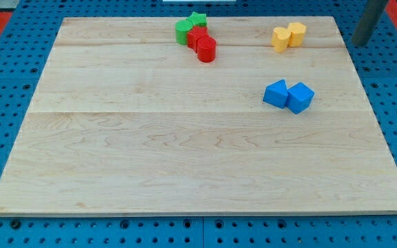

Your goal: Slide the yellow hexagon and yellow heart towards the down

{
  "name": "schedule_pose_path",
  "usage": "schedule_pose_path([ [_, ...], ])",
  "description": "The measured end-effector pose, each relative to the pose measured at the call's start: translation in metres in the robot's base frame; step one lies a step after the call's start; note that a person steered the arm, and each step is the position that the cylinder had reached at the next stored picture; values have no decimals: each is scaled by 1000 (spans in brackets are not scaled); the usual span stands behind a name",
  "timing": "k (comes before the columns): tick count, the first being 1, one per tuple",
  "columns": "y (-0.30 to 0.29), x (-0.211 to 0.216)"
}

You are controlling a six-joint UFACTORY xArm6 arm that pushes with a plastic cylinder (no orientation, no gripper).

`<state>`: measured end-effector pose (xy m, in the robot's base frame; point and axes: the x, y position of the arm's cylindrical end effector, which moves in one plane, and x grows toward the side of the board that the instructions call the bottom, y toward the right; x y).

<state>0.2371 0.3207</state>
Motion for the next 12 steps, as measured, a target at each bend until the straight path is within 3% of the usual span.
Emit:
schedule_pose_path([
  [1,-14,-36],
  [4,-107,-26],
  [6,-115,0],
  [9,-120,-3],
  [12,-123,36],
])
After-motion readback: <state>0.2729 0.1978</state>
